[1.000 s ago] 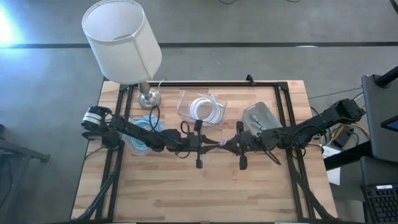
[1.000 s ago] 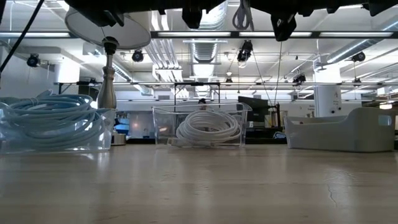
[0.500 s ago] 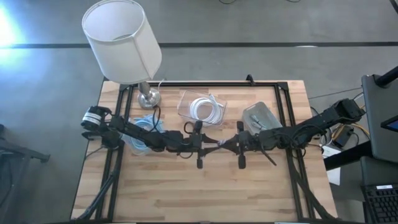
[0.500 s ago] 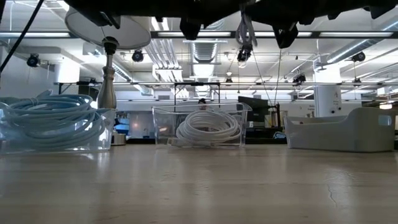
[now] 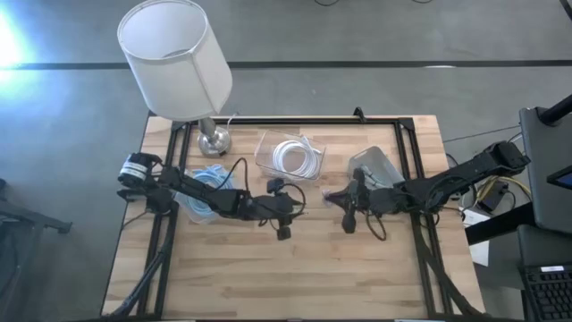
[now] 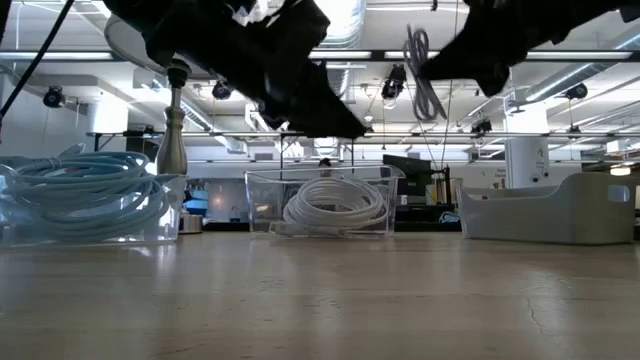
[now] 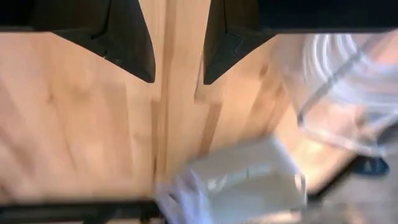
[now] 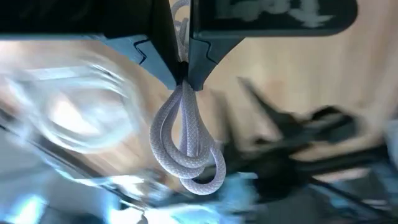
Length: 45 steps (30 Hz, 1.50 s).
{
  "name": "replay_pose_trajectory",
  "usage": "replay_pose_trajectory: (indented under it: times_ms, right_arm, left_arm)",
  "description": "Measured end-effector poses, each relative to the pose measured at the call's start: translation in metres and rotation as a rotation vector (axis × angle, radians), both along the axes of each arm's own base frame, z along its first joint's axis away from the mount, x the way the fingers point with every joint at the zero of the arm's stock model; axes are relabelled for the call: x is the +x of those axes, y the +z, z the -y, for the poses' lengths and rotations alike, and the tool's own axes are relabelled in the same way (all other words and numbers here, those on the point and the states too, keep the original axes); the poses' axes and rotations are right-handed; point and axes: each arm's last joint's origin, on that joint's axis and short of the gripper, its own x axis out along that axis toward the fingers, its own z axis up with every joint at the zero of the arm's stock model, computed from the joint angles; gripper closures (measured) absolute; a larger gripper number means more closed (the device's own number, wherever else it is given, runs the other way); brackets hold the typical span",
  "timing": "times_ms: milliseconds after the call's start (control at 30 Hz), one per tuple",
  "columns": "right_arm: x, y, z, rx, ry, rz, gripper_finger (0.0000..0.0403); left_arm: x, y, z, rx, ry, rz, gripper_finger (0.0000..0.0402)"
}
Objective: Pick & Place USB Port
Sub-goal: Put the purple USB charging cable into the gray bin, then return to home position
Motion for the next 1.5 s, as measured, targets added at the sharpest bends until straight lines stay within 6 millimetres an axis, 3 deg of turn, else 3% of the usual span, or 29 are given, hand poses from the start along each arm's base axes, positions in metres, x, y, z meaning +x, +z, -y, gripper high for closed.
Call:
replay_pose_trajectory:
  times_ms: [200,633,1000,1500]
  right_arm:
    - [-0.021,-0.015,0.012,-0.022,-0.273,-0.162,0.0390]
    - [-0.082,-0.051,0.035,0.066,-0.826,-0.415,0.0390]
    - [-0.099,-0.080,0.041,0.059,-0.909,-0.431,0.0384]
    - [-0.096,-0.080,0.040,0.083,-0.902,-0.412,0.0275]
  left_arm:
    - [-0.007,-0.012,0.000,-0.024,0.022,-0.128,0.0264]
    - [-0.006,-0.012,-0.001,-0.015,0.018,-0.129,0.0269]
    - [-0.006,-0.011,-0.001,-0.018,0.019,-0.121,0.0270]
    - [-0.006,-0.010,-0.001,-0.020,0.019,-0.117,0.0276]
